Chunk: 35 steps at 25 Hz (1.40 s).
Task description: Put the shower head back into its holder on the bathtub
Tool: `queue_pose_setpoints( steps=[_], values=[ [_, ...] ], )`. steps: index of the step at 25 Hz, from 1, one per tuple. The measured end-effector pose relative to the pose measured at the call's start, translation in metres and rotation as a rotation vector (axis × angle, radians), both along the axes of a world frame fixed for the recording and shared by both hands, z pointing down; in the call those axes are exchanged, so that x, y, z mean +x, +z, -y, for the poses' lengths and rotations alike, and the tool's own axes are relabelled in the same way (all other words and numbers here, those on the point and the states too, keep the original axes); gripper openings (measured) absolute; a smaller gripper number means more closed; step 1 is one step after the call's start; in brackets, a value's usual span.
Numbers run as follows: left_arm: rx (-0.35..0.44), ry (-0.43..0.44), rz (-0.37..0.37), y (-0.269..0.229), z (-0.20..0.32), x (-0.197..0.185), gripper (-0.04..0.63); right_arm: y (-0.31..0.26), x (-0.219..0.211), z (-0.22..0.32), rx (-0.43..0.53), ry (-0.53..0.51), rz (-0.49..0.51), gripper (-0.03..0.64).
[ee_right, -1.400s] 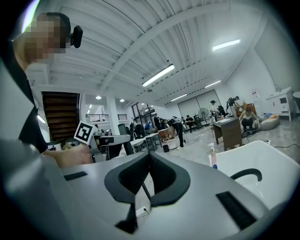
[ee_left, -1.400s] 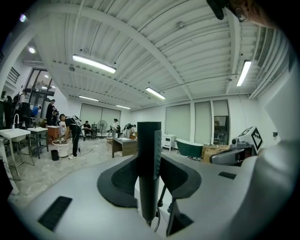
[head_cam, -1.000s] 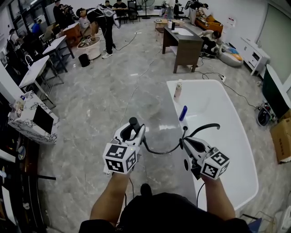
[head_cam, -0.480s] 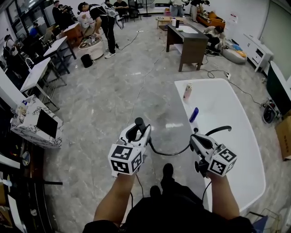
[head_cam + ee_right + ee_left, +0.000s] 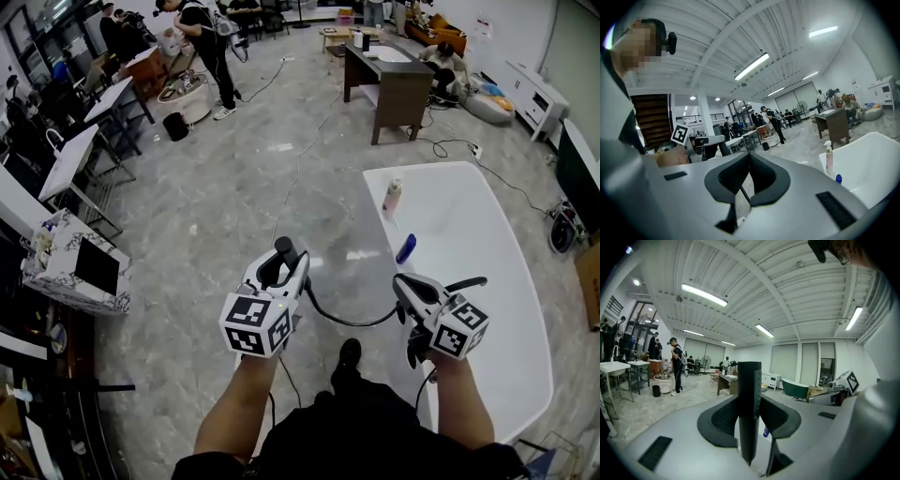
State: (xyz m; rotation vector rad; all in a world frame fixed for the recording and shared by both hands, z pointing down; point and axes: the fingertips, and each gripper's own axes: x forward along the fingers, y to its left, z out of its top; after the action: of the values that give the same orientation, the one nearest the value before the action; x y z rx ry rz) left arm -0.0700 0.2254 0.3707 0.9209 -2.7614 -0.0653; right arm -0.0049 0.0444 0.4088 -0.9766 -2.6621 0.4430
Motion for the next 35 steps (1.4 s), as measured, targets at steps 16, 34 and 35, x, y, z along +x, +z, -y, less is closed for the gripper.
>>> queue_pose_setpoints(
  steps=[16,34,35],
  values=[
    [-0.053,0.095,-0.032,0.006,0.091,-0.119,0.147,0.023,-0.104,0.077,-0.062,0.066,-0.057,0.017],
    [-0.061,0.473,-0.007,0.014,0.205,-0.232,0.147,0.033,-0.177,0.15,-0.053,0.404,-0.074,0.017],
    [-0.068,0.505,-0.004,0.013,0.21,-0.237,0.147,0.029,-0.181,0.154,-0.052,0.442,-0.072,0.017]
  ],
)
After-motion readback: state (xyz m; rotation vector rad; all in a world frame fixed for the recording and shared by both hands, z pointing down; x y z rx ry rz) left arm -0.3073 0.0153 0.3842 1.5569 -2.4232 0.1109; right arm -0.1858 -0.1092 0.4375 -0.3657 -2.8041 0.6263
